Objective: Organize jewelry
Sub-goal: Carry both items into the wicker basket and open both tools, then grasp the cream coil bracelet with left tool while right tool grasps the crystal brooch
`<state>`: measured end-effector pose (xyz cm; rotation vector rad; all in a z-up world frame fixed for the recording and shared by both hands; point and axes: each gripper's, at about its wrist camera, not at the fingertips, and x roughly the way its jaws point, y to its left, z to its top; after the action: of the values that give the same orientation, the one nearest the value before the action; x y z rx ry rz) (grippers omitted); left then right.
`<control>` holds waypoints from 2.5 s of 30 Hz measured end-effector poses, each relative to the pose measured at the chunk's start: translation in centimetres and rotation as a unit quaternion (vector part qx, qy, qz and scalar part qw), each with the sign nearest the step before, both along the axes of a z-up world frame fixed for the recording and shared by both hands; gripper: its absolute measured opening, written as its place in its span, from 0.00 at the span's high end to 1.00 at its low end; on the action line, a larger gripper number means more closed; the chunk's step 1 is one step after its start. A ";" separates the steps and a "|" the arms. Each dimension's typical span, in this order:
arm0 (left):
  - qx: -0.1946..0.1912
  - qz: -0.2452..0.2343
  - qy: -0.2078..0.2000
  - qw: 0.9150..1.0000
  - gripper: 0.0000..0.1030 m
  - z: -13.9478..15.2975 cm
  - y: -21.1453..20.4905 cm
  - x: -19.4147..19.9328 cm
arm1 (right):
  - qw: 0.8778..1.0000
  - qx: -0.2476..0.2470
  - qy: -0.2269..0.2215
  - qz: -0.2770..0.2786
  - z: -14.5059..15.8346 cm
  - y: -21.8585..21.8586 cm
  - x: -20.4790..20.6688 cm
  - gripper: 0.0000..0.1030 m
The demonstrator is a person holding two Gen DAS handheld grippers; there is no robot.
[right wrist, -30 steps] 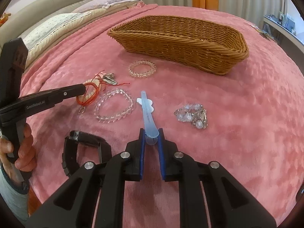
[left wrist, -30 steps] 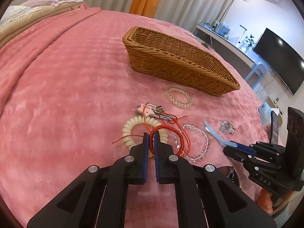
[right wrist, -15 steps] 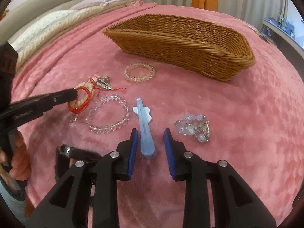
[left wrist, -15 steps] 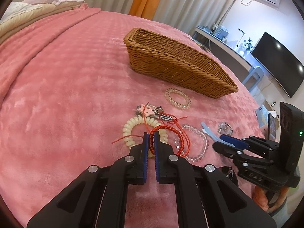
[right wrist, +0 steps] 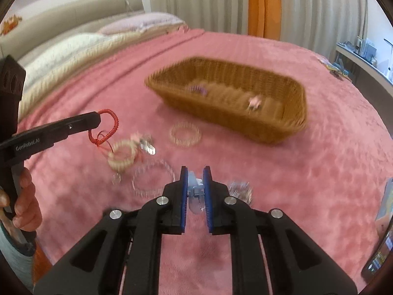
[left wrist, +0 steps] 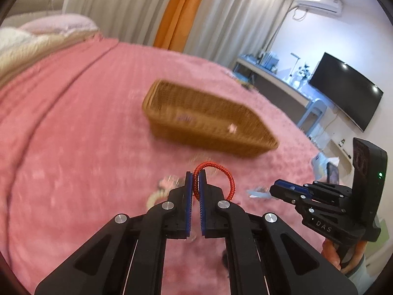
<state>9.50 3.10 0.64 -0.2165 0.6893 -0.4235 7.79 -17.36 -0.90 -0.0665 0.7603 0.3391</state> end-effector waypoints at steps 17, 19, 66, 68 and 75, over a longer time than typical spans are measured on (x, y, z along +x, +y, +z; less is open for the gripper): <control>0.000 0.003 -0.049 0.999 0.97 5.8 -4.7 13.2 | 0.996 0.060 -0.042 -0.055 5.4 -3.3 13.1 0.90; 0.008 0.013 -0.034 0.999 0.97 4.6 -5.3 15.7 | 0.995 0.067 -0.030 -0.062 4.4 -3.6 15.5 0.90; 0.023 0.048 0.069 0.996 0.66 -4.7 2.5 2.4 | 0.994 0.074 0.030 -0.073 -3.0 -6.2 1.3 0.59; 0.022 0.049 0.083 0.995 0.67 -5.7 2.6 2.8 | 0.994 0.070 0.041 -0.076 -3.7 -5.9 1.4 0.59; 0.012 0.044 0.104 0.994 0.67 -7.4 2.9 3.2 | 0.994 0.030 0.056 -0.090 -5.1 -4.6 2.2 0.59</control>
<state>12.75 6.00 -6.74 -0.2703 0.8849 -0.3100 9.99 -22.00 -5.97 0.0786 0.8604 0.1959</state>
